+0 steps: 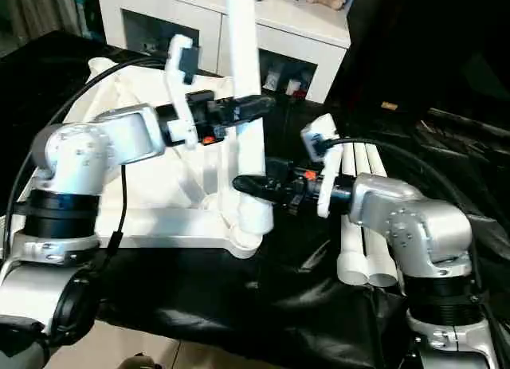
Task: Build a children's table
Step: Pick table leg
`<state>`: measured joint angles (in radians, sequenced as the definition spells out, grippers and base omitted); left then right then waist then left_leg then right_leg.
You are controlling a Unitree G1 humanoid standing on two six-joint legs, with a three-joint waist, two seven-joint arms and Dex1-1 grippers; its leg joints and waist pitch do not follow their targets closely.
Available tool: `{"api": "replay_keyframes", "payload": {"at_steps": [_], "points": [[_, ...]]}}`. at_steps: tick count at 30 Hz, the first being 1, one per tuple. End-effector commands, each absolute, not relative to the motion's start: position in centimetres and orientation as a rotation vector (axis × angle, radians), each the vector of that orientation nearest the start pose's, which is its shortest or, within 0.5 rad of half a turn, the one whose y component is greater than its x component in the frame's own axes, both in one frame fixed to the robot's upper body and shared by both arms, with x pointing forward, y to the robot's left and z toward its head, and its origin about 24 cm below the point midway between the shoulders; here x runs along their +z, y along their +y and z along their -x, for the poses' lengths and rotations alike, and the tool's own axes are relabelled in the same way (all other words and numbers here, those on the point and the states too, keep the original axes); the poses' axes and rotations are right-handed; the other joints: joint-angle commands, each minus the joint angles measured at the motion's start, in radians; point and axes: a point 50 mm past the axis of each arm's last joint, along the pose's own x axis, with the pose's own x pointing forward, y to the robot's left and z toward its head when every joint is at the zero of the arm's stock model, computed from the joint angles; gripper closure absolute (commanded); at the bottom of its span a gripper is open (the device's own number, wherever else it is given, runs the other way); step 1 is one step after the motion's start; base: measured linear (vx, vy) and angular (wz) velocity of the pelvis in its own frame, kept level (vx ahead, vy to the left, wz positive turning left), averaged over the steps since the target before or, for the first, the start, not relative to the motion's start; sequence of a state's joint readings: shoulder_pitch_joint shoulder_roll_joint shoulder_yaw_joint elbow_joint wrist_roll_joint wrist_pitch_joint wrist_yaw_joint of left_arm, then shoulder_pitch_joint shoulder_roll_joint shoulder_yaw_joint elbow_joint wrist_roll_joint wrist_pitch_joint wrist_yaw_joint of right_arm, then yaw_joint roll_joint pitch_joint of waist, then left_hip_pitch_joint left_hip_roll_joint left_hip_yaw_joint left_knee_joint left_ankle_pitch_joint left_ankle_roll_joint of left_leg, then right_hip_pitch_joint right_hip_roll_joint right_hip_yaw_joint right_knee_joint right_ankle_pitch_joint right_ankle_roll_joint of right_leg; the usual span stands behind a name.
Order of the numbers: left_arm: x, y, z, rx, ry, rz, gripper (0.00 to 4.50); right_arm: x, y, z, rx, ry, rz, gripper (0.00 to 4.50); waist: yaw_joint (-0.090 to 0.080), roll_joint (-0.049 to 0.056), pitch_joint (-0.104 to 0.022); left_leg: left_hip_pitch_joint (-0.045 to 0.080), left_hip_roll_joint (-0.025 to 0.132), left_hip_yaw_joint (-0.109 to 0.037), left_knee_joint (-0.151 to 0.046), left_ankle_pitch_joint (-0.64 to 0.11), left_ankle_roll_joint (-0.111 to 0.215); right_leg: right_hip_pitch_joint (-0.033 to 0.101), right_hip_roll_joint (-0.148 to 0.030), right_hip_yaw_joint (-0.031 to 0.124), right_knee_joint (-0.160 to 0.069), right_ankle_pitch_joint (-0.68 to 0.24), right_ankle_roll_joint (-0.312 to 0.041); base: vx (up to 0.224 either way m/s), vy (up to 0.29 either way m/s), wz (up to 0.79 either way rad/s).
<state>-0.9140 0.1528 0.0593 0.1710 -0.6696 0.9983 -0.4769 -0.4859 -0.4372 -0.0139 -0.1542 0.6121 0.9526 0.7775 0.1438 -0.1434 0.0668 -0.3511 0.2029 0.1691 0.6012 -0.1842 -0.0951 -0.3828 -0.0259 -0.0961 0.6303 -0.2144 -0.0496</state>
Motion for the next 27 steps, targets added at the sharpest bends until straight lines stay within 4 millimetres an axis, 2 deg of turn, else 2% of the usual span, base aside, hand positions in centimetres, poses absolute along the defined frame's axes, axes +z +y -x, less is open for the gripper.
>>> {"api": "replay_keyframes", "payload": {"at_steps": [1, 2, 3, 5, 8, 13, 14, 18, 20, 27], "points": [[22.0, 5.7, -34.2, -0.997, 0.209, 0.294, 2.68, 15.1, -13.2, -29.2, 0.995, 0.31, -0.082, 1.15, -0.001, 0.006, -0.072, 0.001, 0.038, -0.014, -0.057, -0.013, -0.012, 0.061, -0.12, 0.071, -0.081, -0.147, -0.022, 0.0, 0.0, 0.0], [22.0, 5.6, -34.1, -0.994, 0.204, 0.287, 2.68, 14.8, -12.8, -29.4, 0.961, 0.317, -0.059, 1.15, -0.001, 0.009, -0.072, 0.0, 0.039, -0.015, -0.059, -0.006, -0.017, 0.062, -0.122, 0.071, -0.079, -0.141, -0.025, 0.0, 0.0, 0.0], [22.0, 5.4, -34.1, -0.994, 0.203, 0.286, 2.68, 14.6, -12.6, -29.6, 0.931, 0.323, -0.046, 1.15, -0.004, 0.006, -0.073, -0.001, 0.037, -0.015, -0.058, -0.002, -0.021, 0.063, -0.121, 0.072, -0.078, -0.13, -0.025, 0.0, 0.0, 0.0], [21.8, 5.2, -34.0, -0.994, 0.203, 0.28, 2.68, 14.3, -12.1, -29.9, 0.881, 0.337, -0.043, 1.15, -0.005, 0.008, -0.073, 0.003, 0.038, -0.014, -0.058, -0.005, -0.025, 0.06, -0.122, 0.073, -0.075, -0.122, -0.036, 0.0, 0.0, 0.0], [21.5, 5.0, -34.0, -0.978, 0.205, 0.266, 2.68, 14.5, -11.3, -30.2, 0.855, 0.325, -0.087, 1.15, -0.005, 0.011, -0.073, 0.005, 0.041, -0.014, -0.059, -0.018, -0.028, 0.06, -0.123, 0.074, -0.073, -0.097, -0.044, 0.0, 0.0, 0.0], [21.4, 4.9, -34.1, -0.968, 0.2, 0.256, 2.68, 14.4, -11.1, -30.5, 0.816, 0.32, -0.108, 1.15, -0.004, 0.011, -0.073, 0.004, 0.041, -0.014, -0.061, -0.017, -0.034, 0.062, -0.123, 0.075, -0.07, -0.066, -0.037, 0.0, 0.0, 0.0], [21.4, 4.9, -34.1, -0.966, 0.198, 0.254, 2.68, 14.4, -11.0, -30.5, 0.808, 0.321, -0.109, 1.43, -0.004, 0.011, -0.072, 0.003, 0.04, -0.014, -0.061, -0.018, -0.036, 0.062, -0.123, 0.075, -0.069, -0.065, -0.035, 0.0, 0.0, 0.0], [21.5, 5.0, -34.2, -0.957, 0.191, 0.246, 2.68, 14.1, -11.0, -30.5, 0.79, 0.332, -0.104, 1.5, -0.005, 0.012, -0.072, 0.003, 0.04, -0.015, -0.062, -0.021, -0.04, 0.063, -0.123, 0.076, -0.069, -0.066, -0.028, 0.0, 0.0, 0.0], [21.5, 5.1, -34.3, -0.953, 0.189, 0.244, 2.68, 14.1, -11.0, -30.4, 0.79, 0.336, -0.099, 1.89, -0.005, 0.012, -0.072, 0.004, 0.04, -0.015, -0.062, -0.025, -0.039, 0.063, -0.123, 0.076, -0.07, -0.066, -0.025, 0.0, 0.0, 0.0], [21.6, 5.2, -34.3, -0.947, 0.183, 0.243, 2.68, 14.1, -10.9, -29.9, 0.845, 0.33, -0.087, 2.42, -0.005, 0.012, -0.072, 0.005, 0.04, -0.015, -0.061, -0.025, -0.038, 0.063, -0.122, 0.076, -0.069, -0.06, -0.025, 0.0, 0.0, 0.0]]}}
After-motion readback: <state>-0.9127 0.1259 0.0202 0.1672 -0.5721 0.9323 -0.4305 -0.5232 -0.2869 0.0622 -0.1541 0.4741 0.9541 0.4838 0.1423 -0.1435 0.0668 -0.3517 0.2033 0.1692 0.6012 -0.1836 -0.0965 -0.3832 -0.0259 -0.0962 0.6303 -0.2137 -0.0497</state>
